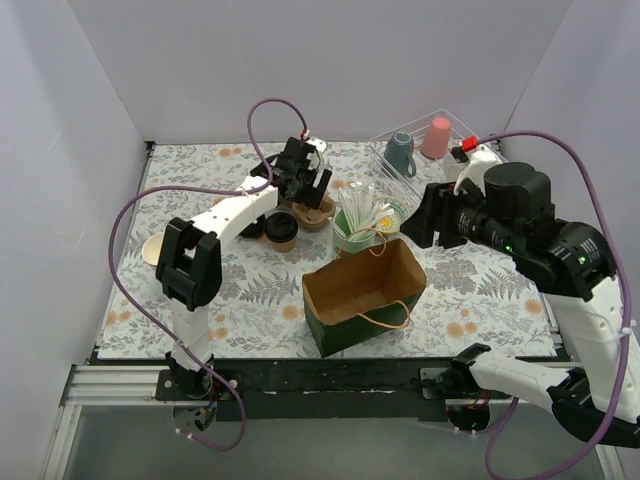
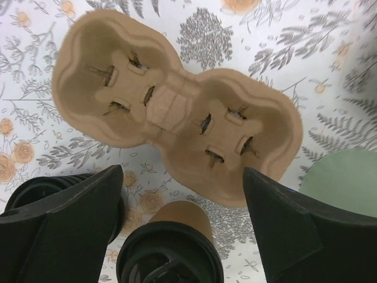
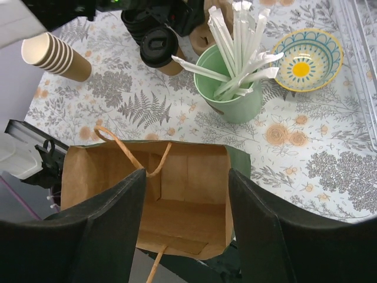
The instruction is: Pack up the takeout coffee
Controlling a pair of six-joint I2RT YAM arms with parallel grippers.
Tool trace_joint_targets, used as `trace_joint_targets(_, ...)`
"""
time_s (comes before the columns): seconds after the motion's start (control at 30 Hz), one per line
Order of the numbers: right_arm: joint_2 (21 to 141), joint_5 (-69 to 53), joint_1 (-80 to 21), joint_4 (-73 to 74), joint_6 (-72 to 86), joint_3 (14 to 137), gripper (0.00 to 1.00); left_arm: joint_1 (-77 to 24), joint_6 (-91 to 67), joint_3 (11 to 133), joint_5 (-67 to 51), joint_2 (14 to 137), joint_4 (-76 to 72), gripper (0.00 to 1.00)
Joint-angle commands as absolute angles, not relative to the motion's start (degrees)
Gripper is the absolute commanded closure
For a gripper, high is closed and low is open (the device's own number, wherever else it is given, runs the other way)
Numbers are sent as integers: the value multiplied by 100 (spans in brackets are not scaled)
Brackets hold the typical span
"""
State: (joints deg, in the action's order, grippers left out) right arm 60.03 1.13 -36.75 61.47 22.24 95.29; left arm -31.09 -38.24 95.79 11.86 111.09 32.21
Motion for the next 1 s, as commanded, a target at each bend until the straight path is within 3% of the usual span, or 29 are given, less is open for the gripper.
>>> trace_joint_targets(0.0,5775,141,-3665,6144,2127,9756,35,-3041,-3270,9940,966,11363,3375,20)
trace_joint_targets(0.23,5739,211,-3674,6135,2426,9668,36,-2848,-3094,10221,695,11768,3155,28)
trace_joint_targets(0.53,6073,141,-3665,6337,2461,9773,38,-2637,-2734,10397,211,12014,3059,25)
trace_joint_targets(0.97,6232,114,-3674,6477,2259,10011,39,-2628,-2795,10758,167,12427,3208,30)
